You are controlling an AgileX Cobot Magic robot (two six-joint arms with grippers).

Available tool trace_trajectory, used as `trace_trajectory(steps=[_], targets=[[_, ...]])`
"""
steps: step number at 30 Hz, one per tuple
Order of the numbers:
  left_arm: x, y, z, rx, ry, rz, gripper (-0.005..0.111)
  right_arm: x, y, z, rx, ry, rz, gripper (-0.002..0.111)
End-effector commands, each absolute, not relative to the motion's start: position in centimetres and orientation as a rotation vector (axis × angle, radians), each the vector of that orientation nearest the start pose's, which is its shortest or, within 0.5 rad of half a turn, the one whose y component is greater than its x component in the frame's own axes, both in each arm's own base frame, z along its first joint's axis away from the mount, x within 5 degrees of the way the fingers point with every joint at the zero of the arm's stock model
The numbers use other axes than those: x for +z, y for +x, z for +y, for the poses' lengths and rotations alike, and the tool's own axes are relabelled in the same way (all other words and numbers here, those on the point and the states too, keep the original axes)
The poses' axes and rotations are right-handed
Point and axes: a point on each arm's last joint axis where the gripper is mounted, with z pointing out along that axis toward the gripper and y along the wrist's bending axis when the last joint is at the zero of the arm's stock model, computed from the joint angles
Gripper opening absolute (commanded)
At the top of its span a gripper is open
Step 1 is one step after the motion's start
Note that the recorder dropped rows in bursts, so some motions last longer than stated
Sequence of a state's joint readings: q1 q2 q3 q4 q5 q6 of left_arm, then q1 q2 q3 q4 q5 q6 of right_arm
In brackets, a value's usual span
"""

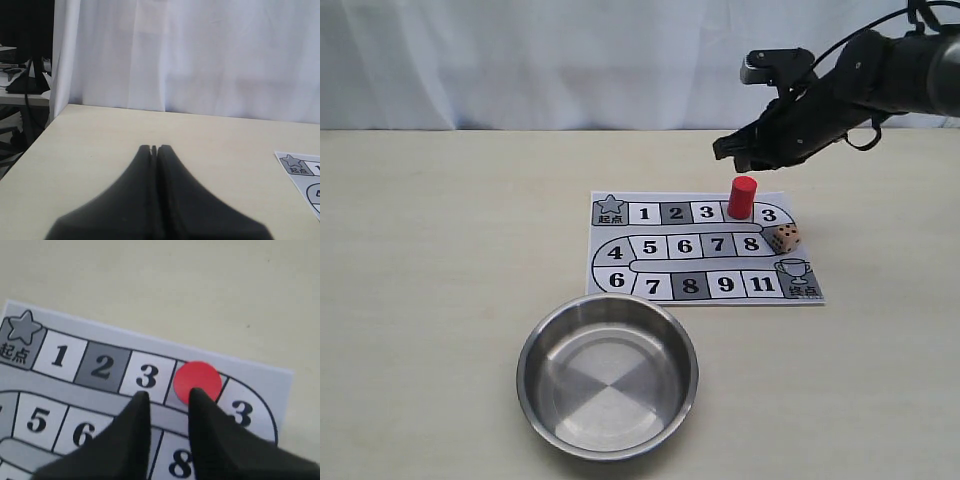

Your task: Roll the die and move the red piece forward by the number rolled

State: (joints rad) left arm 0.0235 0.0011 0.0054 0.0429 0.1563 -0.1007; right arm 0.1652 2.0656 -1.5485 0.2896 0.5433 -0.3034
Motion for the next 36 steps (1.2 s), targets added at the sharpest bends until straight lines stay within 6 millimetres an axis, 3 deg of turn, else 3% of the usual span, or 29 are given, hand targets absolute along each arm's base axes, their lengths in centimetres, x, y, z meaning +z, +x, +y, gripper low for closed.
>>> trace_trajectory(steps=[1, 9, 14, 20, 27, 31, 36], targets=[[20.0, 5.6, 0.2, -0.020, -0.070, 1.626, 0.000, 20.1, 43.7, 7.2, 0.224, -0.278, 2.632, 0.004], [20.0, 5.6, 0.2, -0.020, -0.070, 1.624, 0.000, 19.9, 42.4, 2.7, 0.229, -0.161, 2.834, 0.004], [20.0, 5.6, 0.2, -0.020, -0.070, 1.624, 0.000, 19.8, 41.5, -0.4, 0.142, -0.140, 2.928, 0.004], [20.0, 5.6, 0.2, -0.020, -0.070, 1.624, 0.000, 20.2, 40.4, -0.9, 0.113, -0.215, 2.930, 0.004], [20.0, 5.6, 0.2, -0.020, -0.070, 1.624, 0.000, 23.0, 38.3, -0.9, 0.097, -0.223, 2.927, 0.004], [20.0, 5.6, 0.2, -0.020, -0.070, 1.626, 0.000, 25.4, 35.2, -1.4, -0.017, -0.168, 2.871, 0.004], [20.0, 5.6, 0.2, -0.020, -0.070, 1.626, 0.000, 28.3, 29.0, -1.3, -0.043, -0.092, 2.737, 0.004]])
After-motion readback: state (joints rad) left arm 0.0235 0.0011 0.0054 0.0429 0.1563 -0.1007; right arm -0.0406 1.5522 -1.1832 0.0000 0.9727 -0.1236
